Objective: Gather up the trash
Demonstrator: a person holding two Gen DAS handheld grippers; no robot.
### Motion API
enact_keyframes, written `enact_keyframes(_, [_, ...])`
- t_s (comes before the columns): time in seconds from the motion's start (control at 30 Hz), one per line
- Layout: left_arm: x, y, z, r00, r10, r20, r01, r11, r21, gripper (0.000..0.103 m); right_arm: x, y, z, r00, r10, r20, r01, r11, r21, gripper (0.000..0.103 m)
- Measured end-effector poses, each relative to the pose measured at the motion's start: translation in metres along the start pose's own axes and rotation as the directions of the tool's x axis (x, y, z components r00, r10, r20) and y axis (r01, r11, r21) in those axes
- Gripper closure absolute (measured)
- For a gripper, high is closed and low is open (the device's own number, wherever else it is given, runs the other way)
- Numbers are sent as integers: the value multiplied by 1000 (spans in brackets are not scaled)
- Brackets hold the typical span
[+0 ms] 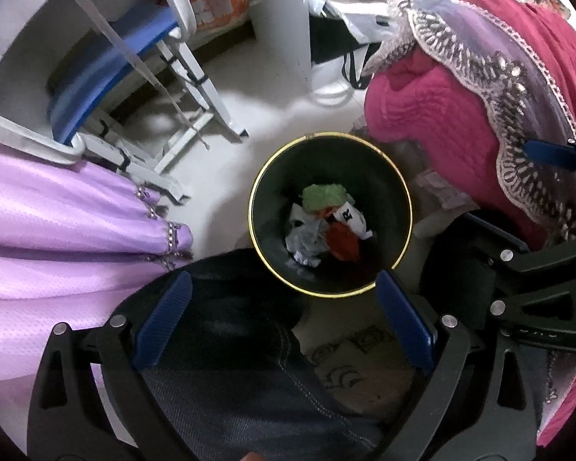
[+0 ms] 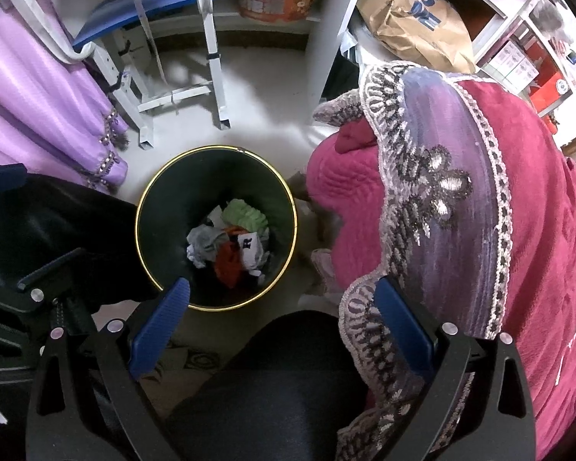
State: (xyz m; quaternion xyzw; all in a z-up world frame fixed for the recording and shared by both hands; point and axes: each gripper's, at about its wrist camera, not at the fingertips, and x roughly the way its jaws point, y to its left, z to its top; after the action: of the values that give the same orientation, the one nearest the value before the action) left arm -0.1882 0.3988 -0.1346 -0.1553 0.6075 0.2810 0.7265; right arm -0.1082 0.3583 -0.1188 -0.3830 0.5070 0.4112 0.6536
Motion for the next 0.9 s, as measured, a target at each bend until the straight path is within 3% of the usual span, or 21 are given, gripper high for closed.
enact_keyframes(0.17, [-3,-4,-2,999,48,-4,-48,999,14,8,-2,-1,-1,1000,2,7,-1,1000,-5,10])
enact_keyframes(0.33, [8,3,0,992,-95,-86,94,995,-15,8,-2,-2,-3,1000,-6,6,6,1000,-5,10])
enact_keyframes(0.5, [14,7,-1,984,-141,-106,135,989,-65,6,-2,-4,-3,1000,4,5,-4,1000,12,10])
enact_keyframes(0.9, [13,2,3,990,-102,-97,98,994,-40,6,-2,-9,-4,1000,-7,-6,7,1000,29,10])
